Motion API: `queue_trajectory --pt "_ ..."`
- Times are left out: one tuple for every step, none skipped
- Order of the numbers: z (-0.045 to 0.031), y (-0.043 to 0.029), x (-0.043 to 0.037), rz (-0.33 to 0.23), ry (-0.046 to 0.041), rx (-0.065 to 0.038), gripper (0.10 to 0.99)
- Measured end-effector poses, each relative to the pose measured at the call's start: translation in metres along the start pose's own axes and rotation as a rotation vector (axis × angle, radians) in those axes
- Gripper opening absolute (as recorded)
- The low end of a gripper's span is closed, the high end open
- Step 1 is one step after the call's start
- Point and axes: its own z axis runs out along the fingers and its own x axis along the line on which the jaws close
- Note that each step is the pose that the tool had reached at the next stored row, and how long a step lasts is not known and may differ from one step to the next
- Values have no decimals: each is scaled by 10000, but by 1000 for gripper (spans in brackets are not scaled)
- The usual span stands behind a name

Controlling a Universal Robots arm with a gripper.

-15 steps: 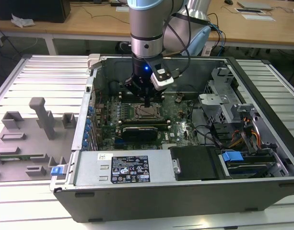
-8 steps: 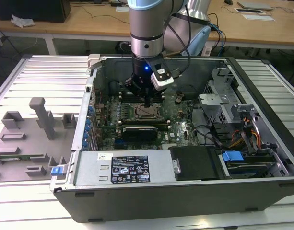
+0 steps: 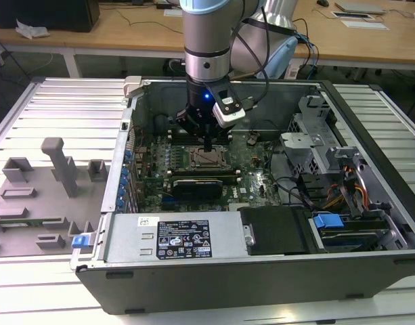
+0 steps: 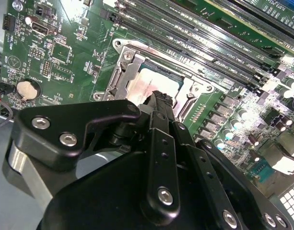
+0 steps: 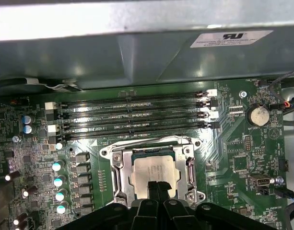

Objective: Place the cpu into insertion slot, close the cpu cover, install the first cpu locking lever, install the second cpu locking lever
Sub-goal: 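Install the second cpu locking lever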

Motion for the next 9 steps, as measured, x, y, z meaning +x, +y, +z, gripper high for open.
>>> queue_trajectory --pt "-12 -1 -1 -2 2 10 106" --pt "-47 -1 -4 -2 -2 15 106" --pt "-101 -2 -8 -3 -4 37 106" --pt "-131 -2 -10 -3 -5 48 106" --pt "-139 -2 -10 -4 -5 56 106" --pt "-141 -2 -11 -5 -6 57 106" --pt "-141 -2 -11 -4 -6 58 106" --pt "-141 -2 -11 -4 -6 58 106" --pt "-141 -2 -10 -4 -6 59 106"
